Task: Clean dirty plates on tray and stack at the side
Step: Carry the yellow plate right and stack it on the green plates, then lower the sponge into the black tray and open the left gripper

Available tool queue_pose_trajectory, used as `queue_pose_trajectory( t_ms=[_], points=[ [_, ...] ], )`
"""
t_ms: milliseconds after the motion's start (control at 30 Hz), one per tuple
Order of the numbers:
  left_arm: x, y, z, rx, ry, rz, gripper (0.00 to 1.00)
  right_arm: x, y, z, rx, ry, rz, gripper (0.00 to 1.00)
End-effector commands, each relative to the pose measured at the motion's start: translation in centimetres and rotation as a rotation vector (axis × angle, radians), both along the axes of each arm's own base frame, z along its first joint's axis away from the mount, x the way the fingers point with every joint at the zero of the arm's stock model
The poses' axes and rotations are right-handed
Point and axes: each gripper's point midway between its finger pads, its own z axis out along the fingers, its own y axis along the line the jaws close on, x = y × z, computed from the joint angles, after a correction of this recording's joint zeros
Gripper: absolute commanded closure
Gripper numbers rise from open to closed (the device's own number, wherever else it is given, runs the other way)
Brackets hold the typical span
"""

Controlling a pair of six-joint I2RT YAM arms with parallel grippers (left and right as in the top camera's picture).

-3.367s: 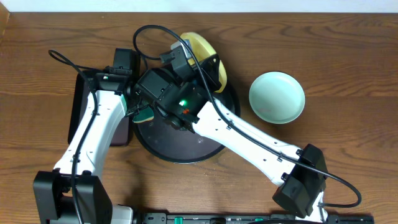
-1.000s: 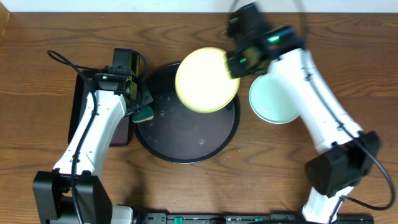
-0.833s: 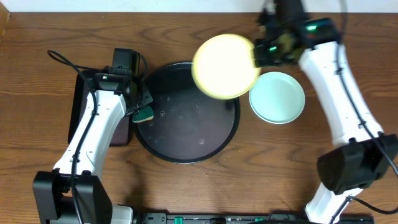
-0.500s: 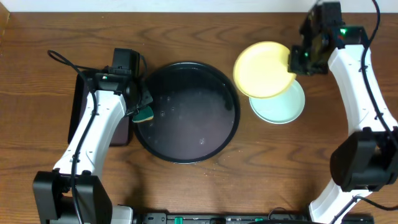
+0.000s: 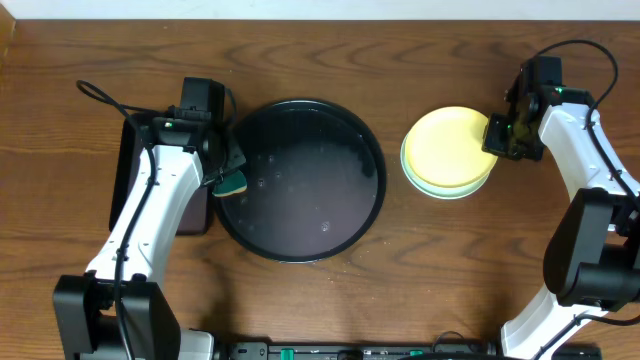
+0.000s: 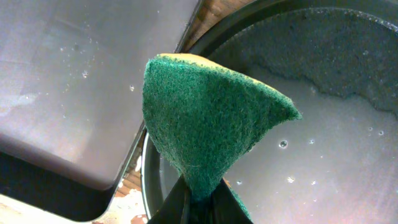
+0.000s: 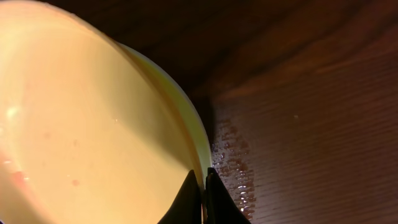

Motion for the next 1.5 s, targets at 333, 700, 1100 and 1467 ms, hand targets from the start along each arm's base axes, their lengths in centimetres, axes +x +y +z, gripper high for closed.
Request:
queue_pose_trajectory(
  t_ms=[333, 700, 1100, 1467],
  points=[
    [0.1, 3.0, 0.2, 0.06, 0.012, -0.083, 0.93, -0.8, 6.0, 1.6, 0.14, 0.009, 0.236, 0.54],
    [0.8, 9.7, 0.5, 0.193, -0.004, -0.272, 0.93, 1.4, 11.5, 9.1, 0.111, -0.098, 0.46, 0.01],
    [0.7, 13.5, -4.8, 0.168, 0.078, -0.19, 0.93, 1.5, 16.0, 9.6, 0.114, -0.147, 0.563, 0.01],
    [0.5, 13.4, -7.2, 0.144, 0.138, -0.196, 0.33, 1.5, 16.0, 9.6, 0.113, -0.146, 0.563, 0.01]
  ],
)
